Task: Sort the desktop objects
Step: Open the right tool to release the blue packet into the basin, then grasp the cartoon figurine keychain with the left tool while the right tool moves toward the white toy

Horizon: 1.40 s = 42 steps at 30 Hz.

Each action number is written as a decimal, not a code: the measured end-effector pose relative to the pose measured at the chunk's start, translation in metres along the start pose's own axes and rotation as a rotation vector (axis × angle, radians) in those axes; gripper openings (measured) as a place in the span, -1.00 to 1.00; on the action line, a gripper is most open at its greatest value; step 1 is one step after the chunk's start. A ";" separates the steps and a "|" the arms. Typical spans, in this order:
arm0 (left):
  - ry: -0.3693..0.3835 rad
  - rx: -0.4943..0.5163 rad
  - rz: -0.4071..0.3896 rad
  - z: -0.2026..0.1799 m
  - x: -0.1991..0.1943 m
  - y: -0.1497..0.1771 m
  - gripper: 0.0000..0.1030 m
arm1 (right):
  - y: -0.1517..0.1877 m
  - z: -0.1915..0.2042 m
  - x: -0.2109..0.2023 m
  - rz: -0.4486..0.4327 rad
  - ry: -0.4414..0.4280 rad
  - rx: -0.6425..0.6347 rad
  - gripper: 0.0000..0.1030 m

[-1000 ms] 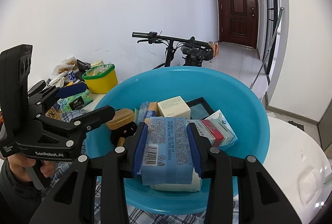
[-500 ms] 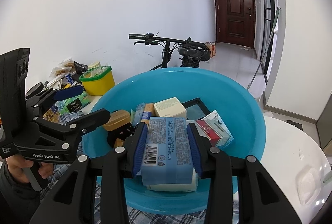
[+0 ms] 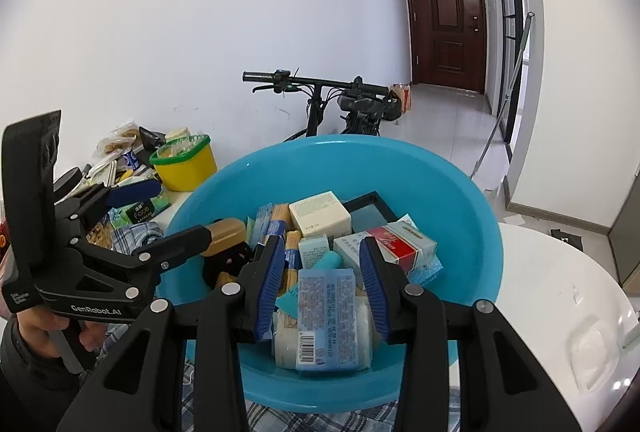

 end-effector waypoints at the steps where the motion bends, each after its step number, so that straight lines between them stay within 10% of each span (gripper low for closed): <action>1: 0.003 -0.002 0.000 0.000 0.000 0.000 0.99 | 0.000 0.001 0.000 -0.002 0.006 -0.001 -0.17; 4: 0.005 -0.004 0.001 0.000 0.000 0.000 0.99 | -0.001 0.005 -0.001 -0.008 0.036 0.000 0.98; 29: -0.033 0.024 -0.004 -0.001 -0.010 0.000 0.99 | -0.003 0.002 -0.006 -0.013 0.038 0.018 0.99; 42: 0.026 0.088 -0.021 -0.015 -0.058 0.054 0.99 | -0.005 0.006 -0.014 -0.035 -0.008 0.024 1.00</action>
Point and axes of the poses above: each gripper's, at about its wrist camera, not at the fingertips, and x roughly the way its jaws point, z to its left, y to its underside, the point moved 1 cm from there along x, roughly the way its jaws point, and after that the axes turned 13 degrees about z, right-handed, at the moved point
